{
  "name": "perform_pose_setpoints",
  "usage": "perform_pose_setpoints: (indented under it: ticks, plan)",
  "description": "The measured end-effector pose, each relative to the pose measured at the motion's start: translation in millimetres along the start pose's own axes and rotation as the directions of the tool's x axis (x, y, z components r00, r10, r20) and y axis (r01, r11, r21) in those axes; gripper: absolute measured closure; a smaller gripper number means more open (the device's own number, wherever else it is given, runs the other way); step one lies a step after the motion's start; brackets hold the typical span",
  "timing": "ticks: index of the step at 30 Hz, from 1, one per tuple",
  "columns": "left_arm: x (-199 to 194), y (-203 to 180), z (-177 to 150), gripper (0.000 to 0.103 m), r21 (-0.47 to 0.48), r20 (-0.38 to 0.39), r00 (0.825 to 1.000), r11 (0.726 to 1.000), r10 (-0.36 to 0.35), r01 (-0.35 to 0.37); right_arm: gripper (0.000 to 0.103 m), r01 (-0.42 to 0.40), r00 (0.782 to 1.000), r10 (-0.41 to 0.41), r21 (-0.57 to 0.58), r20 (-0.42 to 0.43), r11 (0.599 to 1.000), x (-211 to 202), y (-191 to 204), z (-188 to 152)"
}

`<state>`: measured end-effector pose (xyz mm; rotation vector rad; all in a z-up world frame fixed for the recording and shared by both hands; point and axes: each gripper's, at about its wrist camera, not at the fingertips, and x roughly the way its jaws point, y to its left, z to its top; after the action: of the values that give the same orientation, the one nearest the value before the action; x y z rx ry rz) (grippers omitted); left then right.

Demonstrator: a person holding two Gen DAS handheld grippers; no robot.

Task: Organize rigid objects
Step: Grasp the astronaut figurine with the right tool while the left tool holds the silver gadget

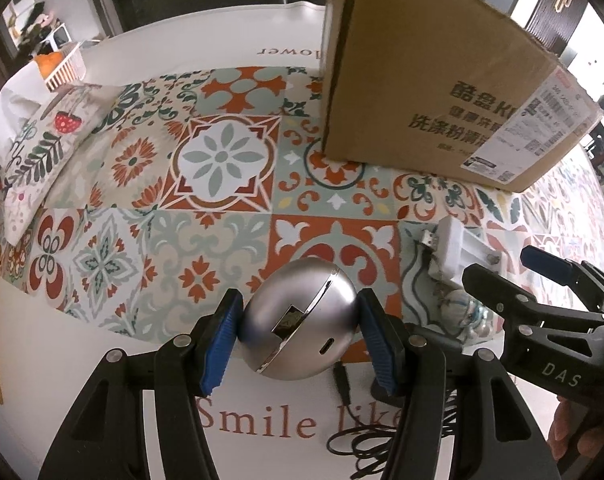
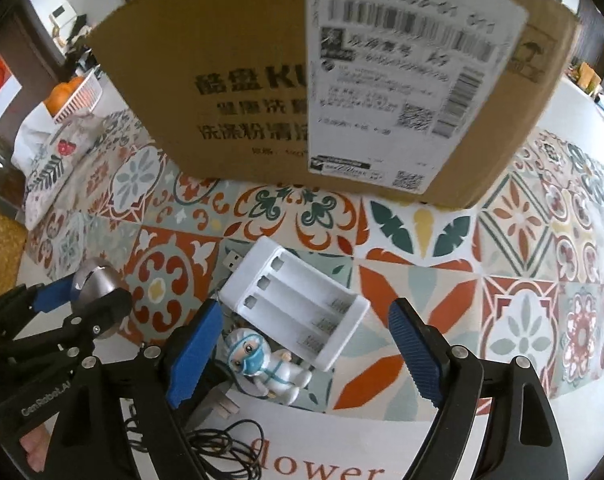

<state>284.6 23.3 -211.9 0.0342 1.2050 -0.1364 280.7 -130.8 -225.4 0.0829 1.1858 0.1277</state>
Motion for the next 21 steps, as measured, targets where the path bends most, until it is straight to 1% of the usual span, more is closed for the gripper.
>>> perform_pose_setpoints:
  ticks: [4,9,13,16,18,19,20,21]
  plan:
    - [-8.4,-7.8,-4.7,0.045,0.013,0.025,1.000,1.000,0.008,-0.009,0.019,-0.011,1.000,0.011,-0.003,-0.005,1.000,-6.1,-7.3,-4.5]
    - [-20.1,-18.8,-18.0,0.045,0.049,0.057,0.998,0.998,0.036,-0.039,0.019,0.005,1.000,-0.005,-0.064,-0.009,0.998,-12.4,-9.1,-15.1]
    - [-21.1,-21.8,-27.0,0.045,0.034,0.043,0.999,0.999,0.029,-0.030,0.019,0.021,0.999,-0.023,-0.097,-0.021,0.995,-17.7,-10.1,-20.9]
    - [-23.1,-20.6,-34.0,0.045,0.020,0.031,0.999,1.000,0.010,-0.010,0.019,-0.002,1.000,-0.001,-0.091,-0.028,0.996,-23.7,-8.5,-27.7]
    - [-25.0,-19.4,-38.3,0.045,0.022,0.026,1.000,1.000,0.010,-0.010,0.021,-0.022,1.000,0.020,-0.093,-0.025,0.995,-27.8,-8.3,-31.1]
    - [-25.9,-18.6,-40.0,0.045,0.020,0.025,1.000,1.000,0.014,-0.015,0.023,-0.036,0.999,0.034,-0.089,-0.022,0.995,-28.3,-7.8,-32.2]
    - [-26.9,-18.2,-41.1,0.045,0.017,0.027,0.999,1.000,0.017,-0.018,0.029,-0.051,0.999,0.049,-0.087,-0.023,0.995,-27.8,-7.6,-32.8]
    - [-27.2,-17.6,-41.9,0.045,0.015,0.030,0.999,1.000,0.021,-0.022,0.032,-0.065,0.998,0.063,-0.082,-0.028,0.994,-26.0,-6.6,-33.1]
